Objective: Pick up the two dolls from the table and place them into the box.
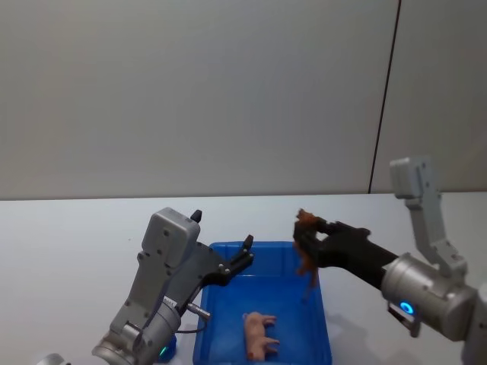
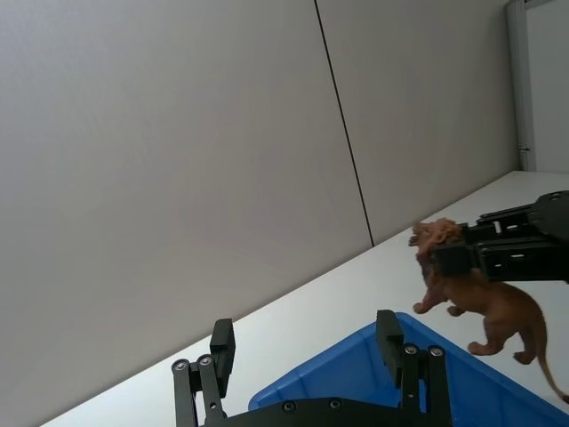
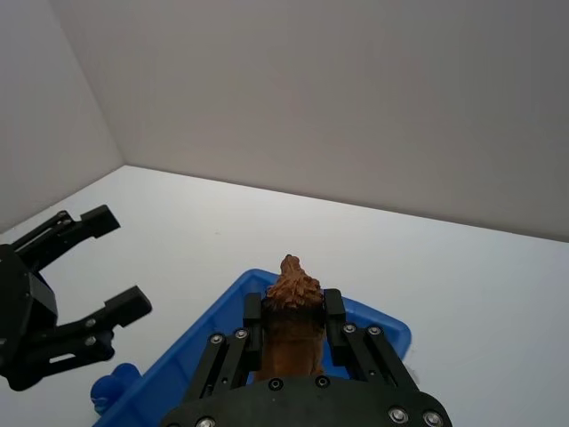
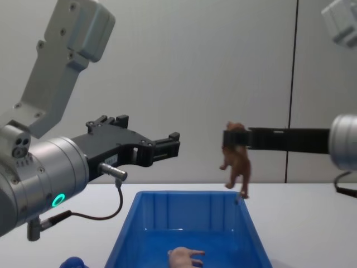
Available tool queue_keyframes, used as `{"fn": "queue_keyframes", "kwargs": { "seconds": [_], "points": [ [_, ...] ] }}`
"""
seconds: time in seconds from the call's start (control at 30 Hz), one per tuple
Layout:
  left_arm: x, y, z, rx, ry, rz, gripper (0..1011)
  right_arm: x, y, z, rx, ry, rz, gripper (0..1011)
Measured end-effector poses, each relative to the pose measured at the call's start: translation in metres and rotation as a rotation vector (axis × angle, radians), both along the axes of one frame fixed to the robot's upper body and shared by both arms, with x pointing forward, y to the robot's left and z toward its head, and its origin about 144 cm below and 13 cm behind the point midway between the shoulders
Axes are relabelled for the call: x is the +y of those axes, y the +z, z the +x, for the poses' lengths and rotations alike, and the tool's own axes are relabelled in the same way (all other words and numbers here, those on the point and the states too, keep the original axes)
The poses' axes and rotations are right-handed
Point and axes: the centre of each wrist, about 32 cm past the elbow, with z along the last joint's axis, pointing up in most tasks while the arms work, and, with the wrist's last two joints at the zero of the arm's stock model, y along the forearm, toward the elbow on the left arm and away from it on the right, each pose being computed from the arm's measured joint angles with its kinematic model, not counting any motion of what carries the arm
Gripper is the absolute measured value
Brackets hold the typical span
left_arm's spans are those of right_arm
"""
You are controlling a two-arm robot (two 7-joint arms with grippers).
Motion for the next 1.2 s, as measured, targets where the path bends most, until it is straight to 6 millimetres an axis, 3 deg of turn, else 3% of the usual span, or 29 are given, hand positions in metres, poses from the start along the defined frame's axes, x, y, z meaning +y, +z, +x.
{"fn": "queue_keyframes", "kwargs": {
  "seconds": [0.2,0.33,0.43,0.63,0.7,0.87,1.2],
  "points": [
    [0.000,0.000,0.000,0.000,0.000,0.000,1001,0.014,0.000,0.008,0.010,0.029,0.001,434],
    [0.000,0.000,0.000,0.000,0.000,0.000,1001,0.022,-0.004,0.012,0.027,0.043,-0.004,578],
    [0.000,0.000,0.000,0.000,0.000,0.000,1001,0.025,-0.006,0.014,0.035,0.046,-0.007,632],
    [0.000,0.000,0.000,0.000,0.000,0.000,1001,0.028,-0.011,0.017,0.047,0.046,-0.012,869],
    [0.000,0.000,0.000,0.000,0.000,0.000,1001,0.027,-0.012,0.017,0.045,0.044,-0.013,888],
    [0.000,0.000,0.000,0.000,0.000,0.000,1002,0.017,-0.016,0.015,0.031,0.025,-0.016,1001],
    [0.000,0.000,0.000,0.000,0.000,0.000,1001,-0.017,-0.022,-0.001,-0.019,-0.006,-0.010,1001]
  ]
}}
